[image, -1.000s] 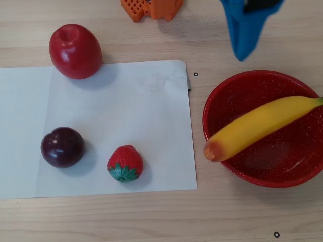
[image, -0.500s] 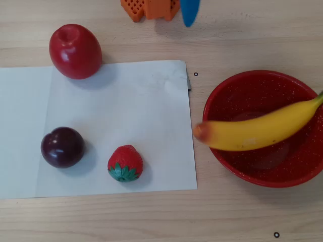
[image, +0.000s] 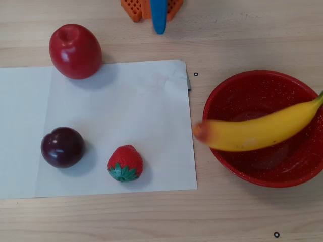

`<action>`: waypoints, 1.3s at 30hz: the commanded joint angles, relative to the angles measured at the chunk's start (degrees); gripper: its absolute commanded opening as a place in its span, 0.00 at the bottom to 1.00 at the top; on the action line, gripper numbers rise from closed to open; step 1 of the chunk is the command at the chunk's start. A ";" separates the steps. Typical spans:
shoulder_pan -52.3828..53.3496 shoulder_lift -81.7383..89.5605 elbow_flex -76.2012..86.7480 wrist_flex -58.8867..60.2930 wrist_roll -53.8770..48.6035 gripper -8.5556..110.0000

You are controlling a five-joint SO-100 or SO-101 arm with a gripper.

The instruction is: Grasp the banana and put it in the red bowl

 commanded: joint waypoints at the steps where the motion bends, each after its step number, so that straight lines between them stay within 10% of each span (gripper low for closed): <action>1: -1.14 6.06 2.37 -5.45 -0.70 0.08; 25: -3.96 39.55 57.30 -47.11 1.05 0.07; 39: -5.19 50.98 70.66 -32.43 0.18 0.07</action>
